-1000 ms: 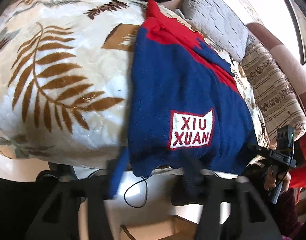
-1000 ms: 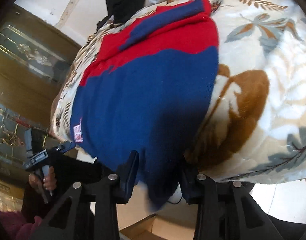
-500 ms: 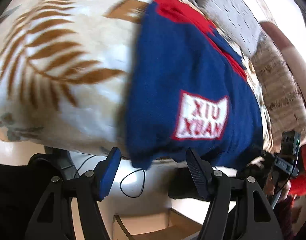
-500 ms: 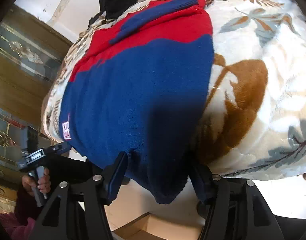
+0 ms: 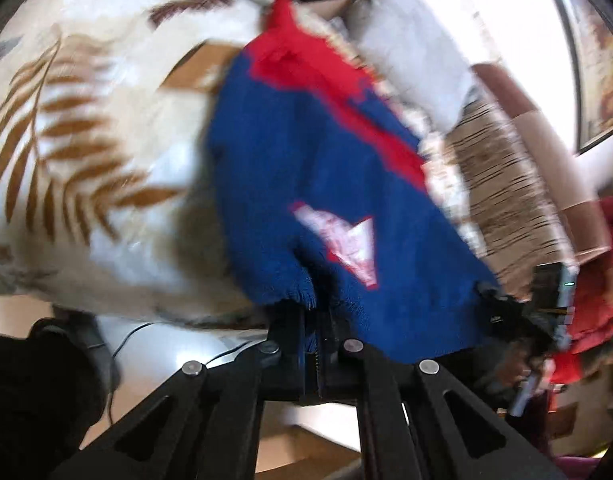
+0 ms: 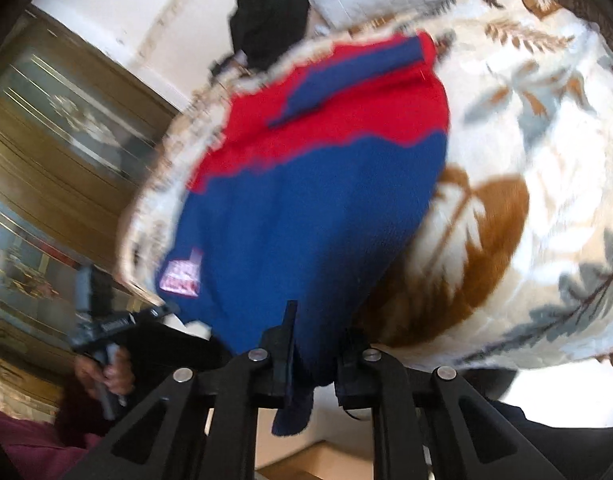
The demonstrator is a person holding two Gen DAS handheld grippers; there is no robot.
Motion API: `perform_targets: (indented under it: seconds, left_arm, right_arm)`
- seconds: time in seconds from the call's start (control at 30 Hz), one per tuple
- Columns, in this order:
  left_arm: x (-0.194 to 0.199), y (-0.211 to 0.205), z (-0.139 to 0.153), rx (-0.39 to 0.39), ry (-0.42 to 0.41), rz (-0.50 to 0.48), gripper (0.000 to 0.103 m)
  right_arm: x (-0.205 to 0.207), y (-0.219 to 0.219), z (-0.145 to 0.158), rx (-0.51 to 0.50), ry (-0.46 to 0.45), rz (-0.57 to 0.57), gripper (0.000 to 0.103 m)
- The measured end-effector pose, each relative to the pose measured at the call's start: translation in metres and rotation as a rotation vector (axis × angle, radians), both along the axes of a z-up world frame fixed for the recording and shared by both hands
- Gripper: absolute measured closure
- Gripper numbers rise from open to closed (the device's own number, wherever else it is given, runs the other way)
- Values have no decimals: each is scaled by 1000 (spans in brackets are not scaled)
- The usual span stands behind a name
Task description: Fold small clothes
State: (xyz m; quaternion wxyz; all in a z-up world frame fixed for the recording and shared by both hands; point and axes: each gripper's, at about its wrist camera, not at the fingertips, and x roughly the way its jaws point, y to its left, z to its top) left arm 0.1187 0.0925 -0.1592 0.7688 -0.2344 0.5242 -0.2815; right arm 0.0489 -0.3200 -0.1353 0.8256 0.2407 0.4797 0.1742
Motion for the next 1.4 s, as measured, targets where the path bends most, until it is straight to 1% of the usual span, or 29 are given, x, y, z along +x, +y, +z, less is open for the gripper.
perform_targets:
  seconds: [0.13, 0.17, 0.2, 0.23, 0.27, 0.33, 0.4, 0.47, 0.53, 0.57, 0.63, 0.7, 0.73, 0.77, 0.8, 0.83, 0.87, 0.9, 0.93, 0.97, 1.0, 1.03, 1.07, 1.17, 1.2, 1.23, 1.27, 1.3, 1.4]
  left_arm:
    - [23, -4, 51, -47, -128, -14, 99]
    - [35, -7, 64, -42, -159, -18, 99]
    - [44, -9, 71, -32, -179, -17, 99]
    - [57, -12, 76, -12, -201, -11, 99]
    - [66, -10, 77, 0, -205, -3, 99]
    - [89, -9, 67, 13, -172, 21, 99]
    - [110, -9, 45, 53, -119, 60, 99]
    - [125, -5, 17, 70, -45, 92, 99]
    - [127, 3, -4, 57, 2, 101, 99]
    - [126, 4, -10, 48, 14, 97, 99]
    - [126, 5, -12, 33, 17, 92, 99]
    - [130, 4, -12, 13, 35, 82, 98]
    - [131, 5, -13, 3, 43, 79, 97]
    - [132, 6, -16, -16, 61, 77, 93]
    - [135, 8, -19, -33, 73, 78, 91]
    - [136, 8, -20, -50, 83, 79, 90]
    - [137, 6, -18, -58, 89, 78, 87]
    - [138, 7, -18, -73, 96, 73, 82]
    - [139, 6, -17, -92, 106, 69, 78]
    - [141, 4, -17, -126, 122, 68, 71]
    - [141, 6, -18, -163, 142, 73, 68]
    - [141, 8, -19, -182, 156, 80, 67]
    - [141, 10, -20, -189, 164, 84, 67]
    - [142, 10, -20, -194, 172, 96, 70]
    - [142, 9, -20, -194, 174, 106, 73]
    - [143, 9, -21, -197, 178, 117, 79]
    - [144, 9, -22, -199, 186, 128, 94]
    - [146, 10, -24, -199, 195, 141, 99]
    - [146, 11, -24, -180, 186, 171, 99]
  right_arm:
    - [17, -6, 30, 45, -59, 1, 88]
    - [26, -7, 39, 51, -82, 0, 88]
    - [34, -6, 45, 48, -101, -4, 88]
    - [41, -6, 51, 43, -118, -9, 88]
    - [49, -8, 57, 40, -139, -22, 88]
    - [71, -14, 57, 53, -145, -50, 88]
    - [92, -19, 50, 44, -124, -82, 88]
    - [117, -24, 29, 54, -69, -103, 88]
    - [128, -28, 10, 71, -16, -118, 88]
    - [134, -34, -2, 110, 24, -111, 84]
    - [135, -43, -12, 181, 55, -119, 84]
    - [135, -47, -15, 230, 57, -119, 76]
    - [134, -49, -14, 253, 57, -120, 60]
    - [131, -50, -14, 268, 59, -123, 32]
    - [129, -49, -14, 285, 59, -129, 24]
    - [127, -47, -13, 298, 54, -136, 22]
    - [127, -42, -12, 282, 51, -131, 23]
    - [128, -37, -12, 253, 50, -124, 25]
    - [129, -32, -12, 215, 54, -118, 31]
    - [130, -28, -13, 183, 67, -127, 48]
    - [132, -26, -16, 158, 83, -134, 66]
    - [134, -26, -19, 135, 99, -136, 87]
    - [135, -26, -21, 119, 113, -140, 88]
    - [133, -27, -17, 127, 79, -143, 92]
    - [133, -26, -14, 127, 66, -136, 93]
    - [132, -24, -9, 124, 49, -127, 93]
    - [131, -22, -5, 115, 34, -117, 93]
    - [131, -20, -2, 108, 21, -111, 93]
    - [129, -16, -3, 92, 18, -101, 93]
